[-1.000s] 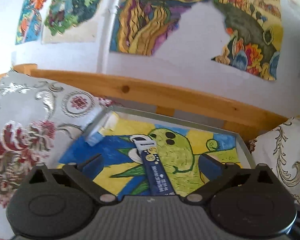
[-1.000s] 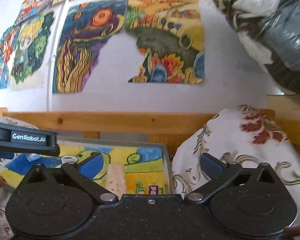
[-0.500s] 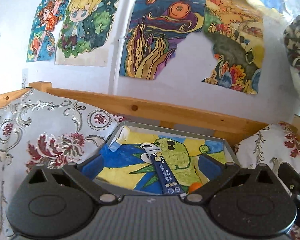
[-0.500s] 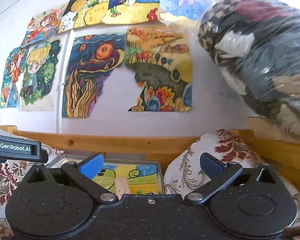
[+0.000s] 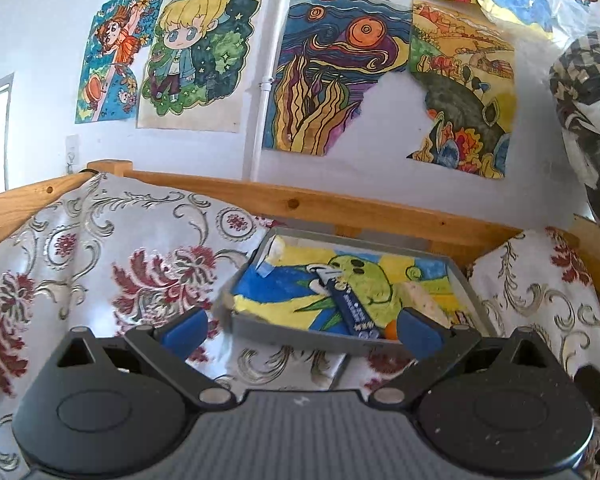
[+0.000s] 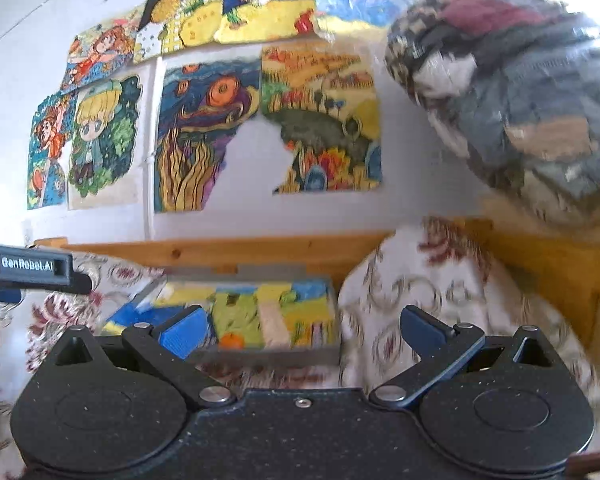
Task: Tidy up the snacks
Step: 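Withdraw both tools from the tray toward the remaining snacks, then grasp the blue-edged snack bag with the left tool while the right tool grasps the gold packet, then carry both packets into the grey tray and open both tools, then withdraw both tools from the tray back over the remaining snacks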
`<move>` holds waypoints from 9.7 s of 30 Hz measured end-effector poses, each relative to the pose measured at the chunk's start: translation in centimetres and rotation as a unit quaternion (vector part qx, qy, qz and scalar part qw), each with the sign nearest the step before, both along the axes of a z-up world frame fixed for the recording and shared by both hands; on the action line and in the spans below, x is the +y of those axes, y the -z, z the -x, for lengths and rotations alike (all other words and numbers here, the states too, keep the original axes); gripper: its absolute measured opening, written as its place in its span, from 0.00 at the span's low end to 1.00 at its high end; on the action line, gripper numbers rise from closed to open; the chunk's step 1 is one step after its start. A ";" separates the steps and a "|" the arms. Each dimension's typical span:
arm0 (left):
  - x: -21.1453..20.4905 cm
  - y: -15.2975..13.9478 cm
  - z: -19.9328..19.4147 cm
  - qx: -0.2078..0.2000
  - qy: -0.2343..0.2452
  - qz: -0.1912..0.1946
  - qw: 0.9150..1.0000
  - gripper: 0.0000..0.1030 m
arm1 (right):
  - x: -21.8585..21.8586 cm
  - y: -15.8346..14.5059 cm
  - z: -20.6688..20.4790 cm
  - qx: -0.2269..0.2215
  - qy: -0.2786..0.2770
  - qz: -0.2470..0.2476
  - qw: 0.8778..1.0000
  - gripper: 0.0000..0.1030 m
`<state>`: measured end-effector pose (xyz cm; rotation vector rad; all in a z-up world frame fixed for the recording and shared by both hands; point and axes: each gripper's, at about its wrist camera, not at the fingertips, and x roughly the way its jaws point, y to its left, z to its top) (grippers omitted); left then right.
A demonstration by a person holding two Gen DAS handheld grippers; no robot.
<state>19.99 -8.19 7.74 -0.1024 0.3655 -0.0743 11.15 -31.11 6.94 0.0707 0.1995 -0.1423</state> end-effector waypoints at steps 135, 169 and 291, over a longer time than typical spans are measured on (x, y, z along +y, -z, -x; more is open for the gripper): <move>-1.1 14.2 -0.4 0.206 0.142 -0.130 0.959 0.45 | 7.1 12.0 -7.2 0.298 -0.322 0.185 0.879 0.41; -3.4 4.5 -10.5 0.084 -0.100 -0.021 0.991 0.46 | 1.2 4.8 -15.0 0.044 -0.094 0.040 0.994 0.42; 9.4 10.3 5.0 0.112 -0.077 0.005 0.991 0.99 | 10.6 7.4 -0.3 0.186 -0.078 0.060 0.978 0.99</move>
